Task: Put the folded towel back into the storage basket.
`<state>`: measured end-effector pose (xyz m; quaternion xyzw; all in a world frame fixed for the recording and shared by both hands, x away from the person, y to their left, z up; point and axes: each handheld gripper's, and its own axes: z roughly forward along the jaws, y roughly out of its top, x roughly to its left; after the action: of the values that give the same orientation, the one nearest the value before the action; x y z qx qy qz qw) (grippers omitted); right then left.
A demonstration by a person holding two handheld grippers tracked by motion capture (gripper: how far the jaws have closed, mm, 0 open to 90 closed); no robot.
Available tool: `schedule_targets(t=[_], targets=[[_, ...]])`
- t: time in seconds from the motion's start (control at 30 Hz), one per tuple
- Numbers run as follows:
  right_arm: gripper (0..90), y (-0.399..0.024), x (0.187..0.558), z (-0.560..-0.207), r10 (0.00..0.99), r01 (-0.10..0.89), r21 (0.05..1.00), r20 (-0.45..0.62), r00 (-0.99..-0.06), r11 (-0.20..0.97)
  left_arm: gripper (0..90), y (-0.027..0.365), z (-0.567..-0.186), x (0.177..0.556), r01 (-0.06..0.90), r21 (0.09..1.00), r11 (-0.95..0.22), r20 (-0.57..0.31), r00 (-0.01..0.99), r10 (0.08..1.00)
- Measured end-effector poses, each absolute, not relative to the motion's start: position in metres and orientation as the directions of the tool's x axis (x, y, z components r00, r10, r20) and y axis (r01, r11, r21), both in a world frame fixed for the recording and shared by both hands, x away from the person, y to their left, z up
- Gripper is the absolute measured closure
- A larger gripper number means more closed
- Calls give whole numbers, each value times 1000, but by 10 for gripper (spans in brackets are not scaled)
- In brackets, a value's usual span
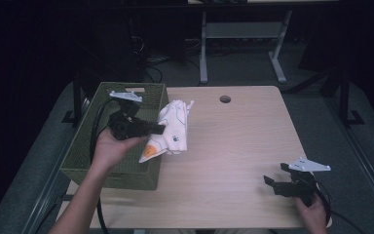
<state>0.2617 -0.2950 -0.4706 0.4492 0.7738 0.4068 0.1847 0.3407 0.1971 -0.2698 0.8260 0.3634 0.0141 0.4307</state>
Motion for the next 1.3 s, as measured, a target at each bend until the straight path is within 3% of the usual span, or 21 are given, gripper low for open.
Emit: schedule_targets(t=[0.53,1.3], targets=[[148,-293,261,-470,846,541,795,68,-529,275,813,251,-274,340,636,721,-275,-326,662,675],[147,-293,259,-472,856,553,789,67,-512,269,813,294,-291,351,671,685,-284,-322,628,708]])
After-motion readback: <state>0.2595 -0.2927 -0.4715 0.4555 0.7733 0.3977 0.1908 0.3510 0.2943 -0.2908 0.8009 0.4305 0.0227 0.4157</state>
